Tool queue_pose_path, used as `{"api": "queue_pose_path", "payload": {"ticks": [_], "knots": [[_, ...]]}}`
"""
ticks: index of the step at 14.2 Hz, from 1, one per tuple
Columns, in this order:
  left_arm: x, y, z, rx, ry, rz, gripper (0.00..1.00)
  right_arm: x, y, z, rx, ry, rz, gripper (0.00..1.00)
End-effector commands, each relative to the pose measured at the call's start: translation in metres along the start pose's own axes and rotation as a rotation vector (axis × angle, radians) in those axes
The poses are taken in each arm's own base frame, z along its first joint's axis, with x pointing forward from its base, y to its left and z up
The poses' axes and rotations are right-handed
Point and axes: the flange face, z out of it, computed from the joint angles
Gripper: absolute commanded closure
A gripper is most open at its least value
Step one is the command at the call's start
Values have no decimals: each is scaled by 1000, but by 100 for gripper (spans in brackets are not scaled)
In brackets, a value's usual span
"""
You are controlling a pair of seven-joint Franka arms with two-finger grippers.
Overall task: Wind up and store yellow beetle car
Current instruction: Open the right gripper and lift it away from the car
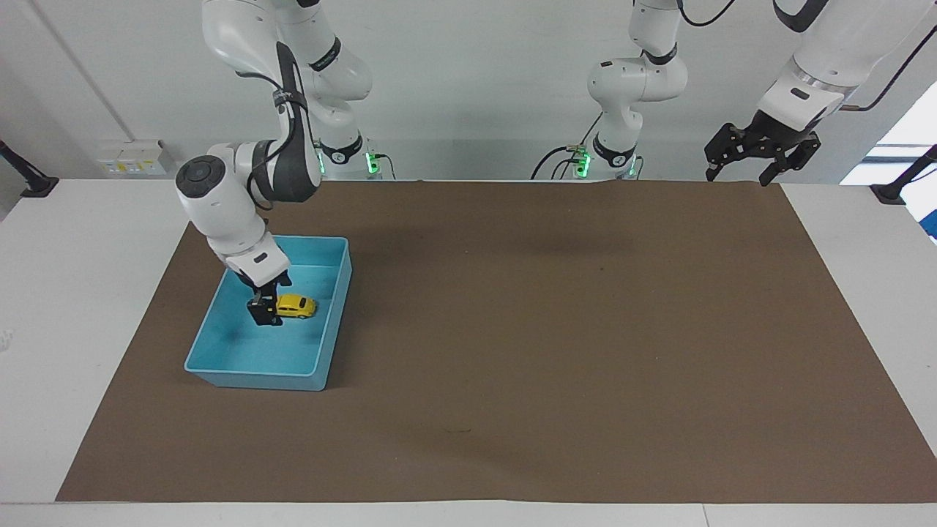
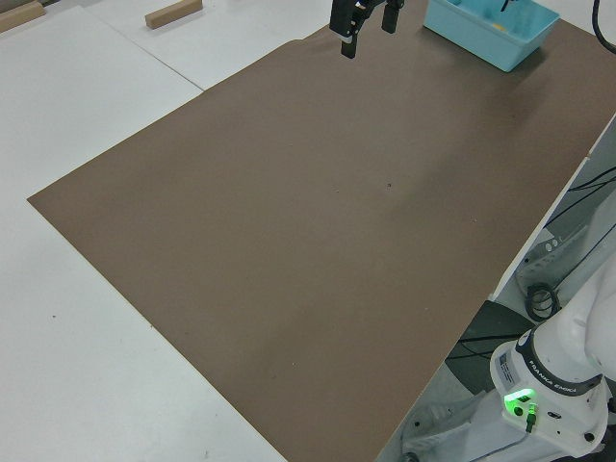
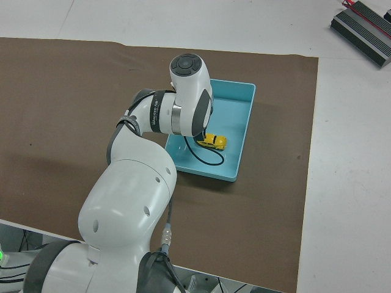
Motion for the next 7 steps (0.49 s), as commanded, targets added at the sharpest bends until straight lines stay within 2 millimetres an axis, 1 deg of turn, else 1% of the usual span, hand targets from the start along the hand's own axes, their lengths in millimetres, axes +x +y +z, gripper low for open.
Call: {"api": "queue_pose_path", "payload": {"ticks": [1, 2, 4, 6, 7], "knots": [[-8, 0, -1, -12, -4, -7, 0, 1, 5, -20, 8, 9, 2, 0], [-8, 0, -1, -12, -4, -7, 0, 2, 5, -23, 13, 10, 3, 0], [-8, 0, -1, -12, -4, -7, 0, 4, 8, -34, 10, 29, 12, 0], [-8, 0, -1, -12, -4, -7, 0, 4, 12, -47, 13, 39, 19, 0], [-8, 0, -1, -12, -4, -7, 0, 4, 15, -58, 9, 41, 19, 0]]}}
